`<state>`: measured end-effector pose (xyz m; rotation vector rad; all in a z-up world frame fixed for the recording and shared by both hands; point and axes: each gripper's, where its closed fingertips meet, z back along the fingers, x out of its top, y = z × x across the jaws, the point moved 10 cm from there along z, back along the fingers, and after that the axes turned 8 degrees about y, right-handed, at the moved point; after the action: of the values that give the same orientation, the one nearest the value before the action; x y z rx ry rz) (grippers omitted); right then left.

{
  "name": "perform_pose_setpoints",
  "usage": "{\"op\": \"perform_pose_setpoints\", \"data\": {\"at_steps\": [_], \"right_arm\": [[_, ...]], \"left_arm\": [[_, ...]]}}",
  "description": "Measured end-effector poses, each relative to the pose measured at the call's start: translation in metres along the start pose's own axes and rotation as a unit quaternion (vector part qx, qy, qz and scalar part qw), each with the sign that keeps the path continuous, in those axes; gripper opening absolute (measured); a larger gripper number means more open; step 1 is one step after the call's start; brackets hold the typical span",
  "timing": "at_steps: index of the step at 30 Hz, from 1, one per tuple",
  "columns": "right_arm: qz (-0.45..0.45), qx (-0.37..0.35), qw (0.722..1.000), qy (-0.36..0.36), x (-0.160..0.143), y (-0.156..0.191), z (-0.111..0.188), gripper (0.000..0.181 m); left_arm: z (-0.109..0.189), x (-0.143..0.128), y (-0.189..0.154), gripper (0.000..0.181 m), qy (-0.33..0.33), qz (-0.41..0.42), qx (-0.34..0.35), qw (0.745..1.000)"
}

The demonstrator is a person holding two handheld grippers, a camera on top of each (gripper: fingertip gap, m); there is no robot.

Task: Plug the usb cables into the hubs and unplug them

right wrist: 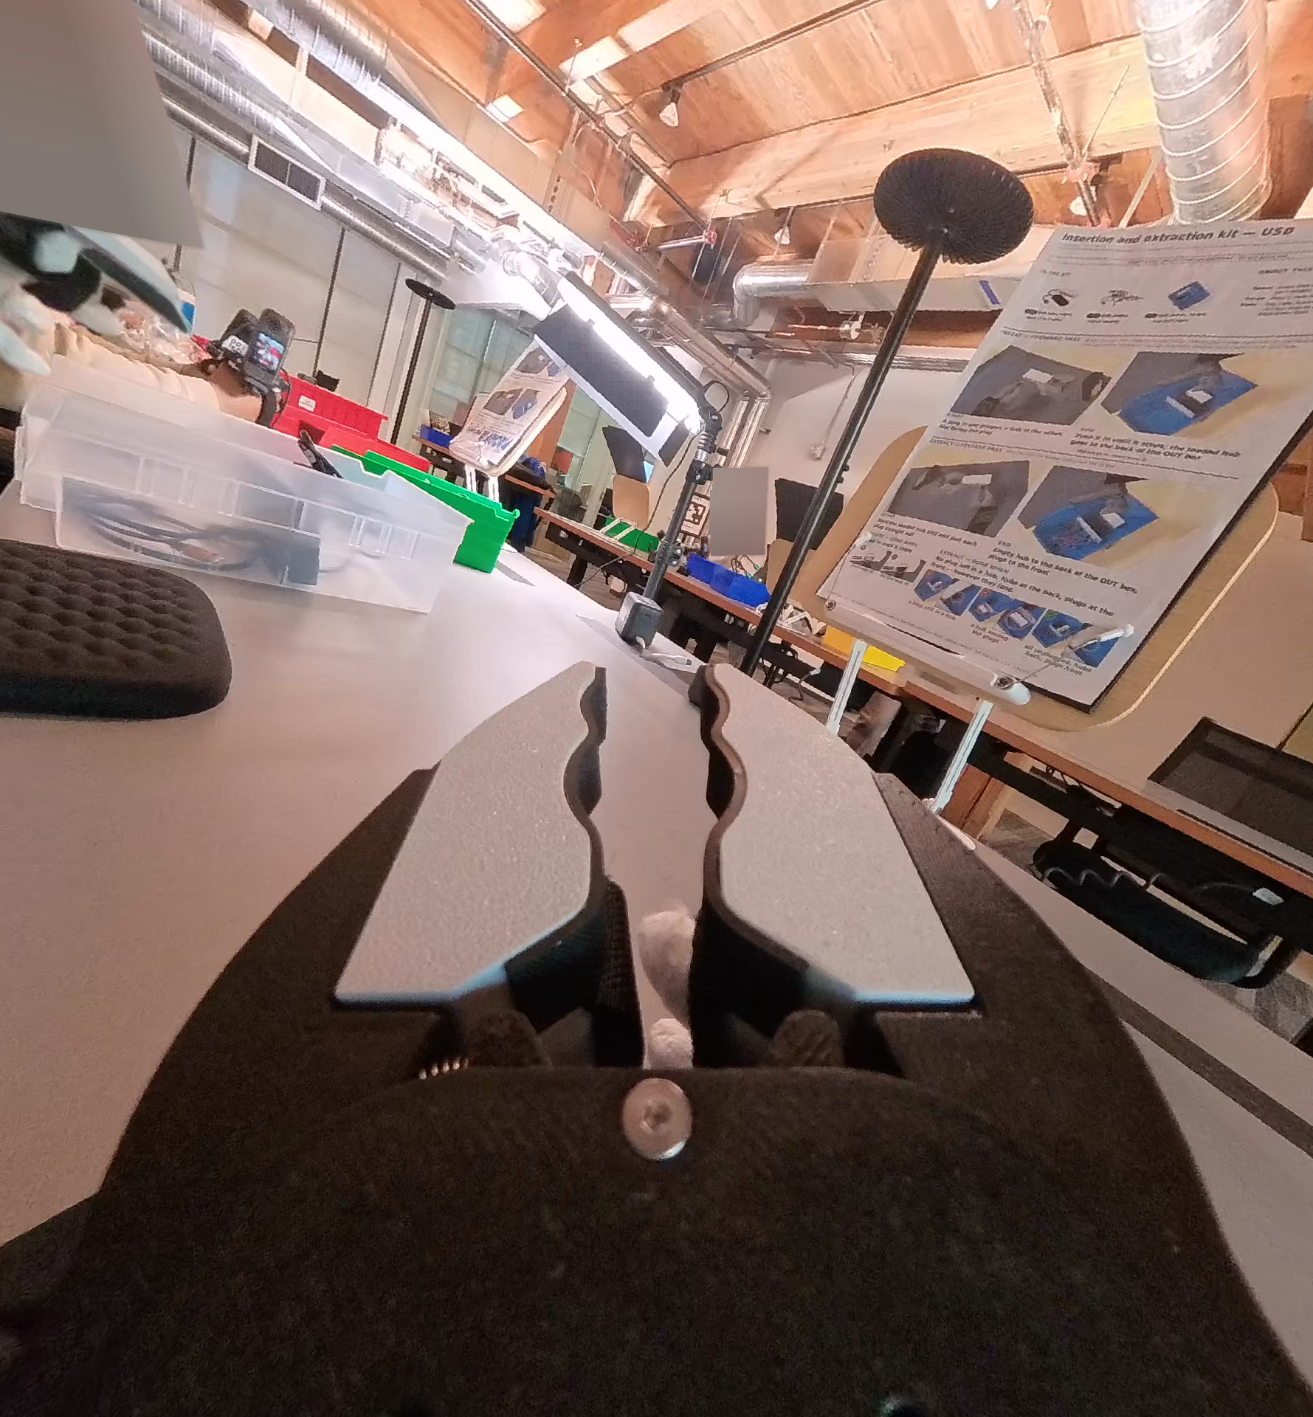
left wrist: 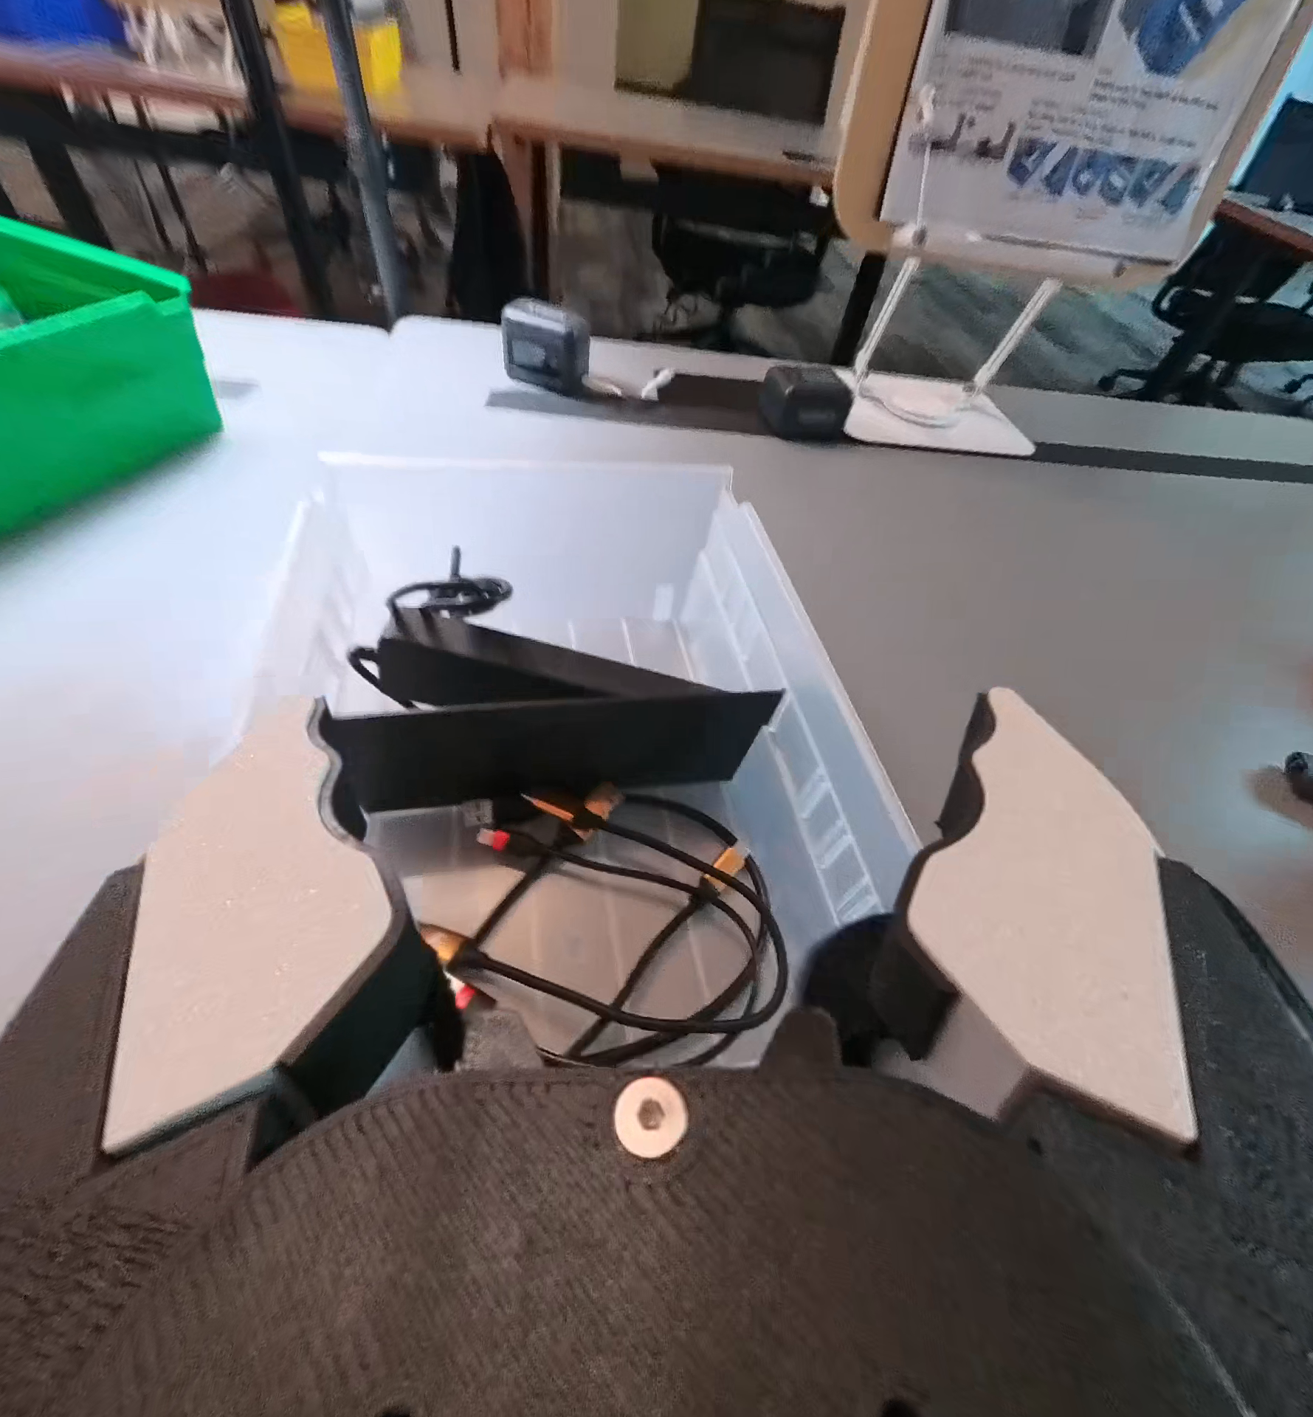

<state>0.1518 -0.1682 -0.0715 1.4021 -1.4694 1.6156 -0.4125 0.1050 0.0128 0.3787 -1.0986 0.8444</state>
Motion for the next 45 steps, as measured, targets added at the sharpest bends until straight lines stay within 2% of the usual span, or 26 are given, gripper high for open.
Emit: {"op": "perform_pose_setpoints", "data": {"at_steps": [1, 3, 5, 7, 8, 10, 12, 13, 15, 17, 18, 19, 21, 22, 25, 27, 31, 35, 42, 45], "right_arm": [[0.0, 0.0, 1.0, 0.0, 0.0, 0.0, 0.0, 0.023], [0.0, 0.0, 1.0, -0.001, 0.0, 0.0, 0.0, 0.023], [0.0, 0.0, 1.0, -0.001, 0.0, 0.0, 0.0, 0.023], [-0.001, 0.0, 1.0, -0.001, 0.0, 0.0, 0.0, 0.023], [-0.001, 0.0, 1.0, -0.001, 0.0, 0.0, 0.0, 0.023], [-0.002, 0.0, 1.0, -0.002, 0.0, 0.0, 0.001, 0.023], [-0.002, 0.001, 1.0, -0.002, 0.0, 0.0, 0.001, 0.023], [-0.001, 0.001, 1.0, -0.001, 0.0, 0.0, 0.0, 0.023], [-0.001, 0.001, 1.0, -0.001, 0.0, 0.0, 0.0, 0.023], [-0.001, 0.0, 1.0, 0.0, 0.0, 0.0, 0.0, 0.023], [-0.001, 0.0, 1.0, 0.0, 0.0, 0.0, 0.0, 0.023], [-0.001, 0.0, 1.0, 0.0, 0.0, 0.0, 0.0, 0.023], [0.0, 0.0, 1.0, 0.0, 0.0, 0.0, 0.0, 0.023], [0.0, 0.0, 1.0, 0.0, 0.0, 0.0, 0.0, 0.023], [0.001, 0.0, 1.0, 0.0, 0.0, 0.0, 0.001, 0.023], [0.001, 0.0, 1.0, 0.0, 0.0, 0.0, 0.001, 0.023], [0.002, 0.001, 1.0, 0.001, 0.0, 0.0, 0.0, 0.023], [0.002, 0.001, 1.0, 0.002, 0.0, 0.0, 0.0, 0.023], [0.002, -0.001, 1.0, 0.001, 0.0, 0.0, 0.001, 0.023], [0.001, -0.001, 1.0, 0.001, 0.0, 0.0, 0.001, 0.023]], "left_arm": [[-0.005, -0.002, -0.003, 0.145, 0.0, 0.003, -0.002, 1.0], [-0.011, 0.001, -0.012, 0.144, -0.042, 0.017, -0.048, 0.998], [-0.01, 0.012, -0.016, 0.144, -0.124, 0.054, -0.082, 0.987], [0.001, 0.021, -0.021, 0.135, -0.232, 0.03, -0.175, 0.956], [0.01, 0.022, -0.024, 0.127, -0.281, 0.01, -0.242, 0.929], [0.027, 0.023, -0.02, 0.078, -0.37, 0.041, -0.315, 0.873], [0.04, 0.021, -0.011, 0.053, -0.427, 0.074, -0.352, 0.83], [0.044, 0.019, -0.007, 0.042, -0.434, 0.072, -0.353, 0.826], [0.046, 0.016, -0.004, 0.035, -0.397, 0.033, -0.295, 0.868], [0.043, 0.015, -0.009, 0.033, -0.319, -0.082, -0.192, 0.925], [0.039, 0.014, -0.013, 0.032, -0.267, -0.157, -0.131, 0.942], [0.034, 0.014, -0.016, 0.033, -0.211, -0.236, -0.067, 0.946], [0.02, 0.01, -0.019, 0.042, -0.118, -0.372, 0.034, 0.92], [0.012, 0.009, -0.02, 0.053, -0.078, -0.402, 0.046, 0.911], [-0.008, 0.009, -0.023, 0.056, -0.011, -0.399, -0.012, 0.917], [-0.016, 0.008, -0.019, 0.046, 0.034, -0.405, -0.033, 0.913], [-0.034, -0.004, -0.007, 0.04, 0.2, -0.386, -0.088, 0.896], [-0.054, -0.016, -0.006, 0.042, 0.241, -0.452, -0.07, 0.856], [-0.085, -0.034, -0.001, 0.041, 0.321, -0.518, -0.084, 0.788], [-0.094, -0.035, -0.001, 0.037, 0.331, -0.547, -0.075, 0.765]]}}
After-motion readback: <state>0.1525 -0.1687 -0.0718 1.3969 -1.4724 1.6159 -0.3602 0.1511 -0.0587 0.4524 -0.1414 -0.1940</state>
